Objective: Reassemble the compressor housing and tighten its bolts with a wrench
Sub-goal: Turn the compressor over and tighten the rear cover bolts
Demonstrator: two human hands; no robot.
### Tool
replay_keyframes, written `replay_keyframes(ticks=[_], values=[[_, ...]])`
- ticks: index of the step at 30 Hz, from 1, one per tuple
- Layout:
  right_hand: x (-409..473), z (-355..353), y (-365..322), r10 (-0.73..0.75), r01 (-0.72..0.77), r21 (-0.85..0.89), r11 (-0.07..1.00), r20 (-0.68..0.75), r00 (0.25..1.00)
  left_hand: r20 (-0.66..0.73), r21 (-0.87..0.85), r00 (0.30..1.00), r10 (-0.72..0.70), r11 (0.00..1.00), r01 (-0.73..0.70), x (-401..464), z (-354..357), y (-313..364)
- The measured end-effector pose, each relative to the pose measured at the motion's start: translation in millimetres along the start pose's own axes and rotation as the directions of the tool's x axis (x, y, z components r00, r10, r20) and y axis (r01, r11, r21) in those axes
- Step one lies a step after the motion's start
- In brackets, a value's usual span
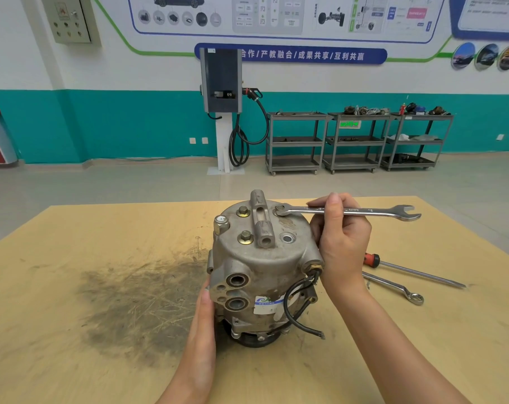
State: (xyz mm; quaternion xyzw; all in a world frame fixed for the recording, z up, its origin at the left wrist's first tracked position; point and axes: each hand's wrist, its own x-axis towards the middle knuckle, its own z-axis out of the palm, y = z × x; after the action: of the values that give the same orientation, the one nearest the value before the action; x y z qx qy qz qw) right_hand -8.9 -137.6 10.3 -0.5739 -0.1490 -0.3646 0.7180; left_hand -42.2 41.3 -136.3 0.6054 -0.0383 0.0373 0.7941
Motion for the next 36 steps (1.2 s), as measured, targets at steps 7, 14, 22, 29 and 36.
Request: replay_keyframes(ticks=[7,14,22,29,36], values=[[18.0,-1.0,-21.4,0.066,-0.071,0.049,0.996,0.084,0.994,0.004,0.017,1.000,-0.003,1.000,0.003,-0.7,0.1,-1.1],[38.7,-27.2,-37.3,0.149,-0.153,0.053,0.987,0.075,0.986,-0.012,0.003,1.000,-0.003,1.000,0.003,2.2,0.1,-3.3],[33.9,-21.8,-30.2,0.332,-0.356,0.092,0.930,0.204,0.921,-0.019,0.001,0.999,-0.051,0.999,0.051,6.5,-3.2,-9.2],[27.8,-17.4,-27.5,0.382,-0.420,0.162,0.893,0.221,0.897,-0.013,-0.035,0.998,-0.067,0.997,0.067,8.3,-3.5,-10.7],[14.1,-18.9,-27.1,0.340,-0.369,0.120,0.922,0.211,0.917,-0.004,-0.041,0.998,-0.062,0.997,0.062,6.9,-2.9,-9.1]])
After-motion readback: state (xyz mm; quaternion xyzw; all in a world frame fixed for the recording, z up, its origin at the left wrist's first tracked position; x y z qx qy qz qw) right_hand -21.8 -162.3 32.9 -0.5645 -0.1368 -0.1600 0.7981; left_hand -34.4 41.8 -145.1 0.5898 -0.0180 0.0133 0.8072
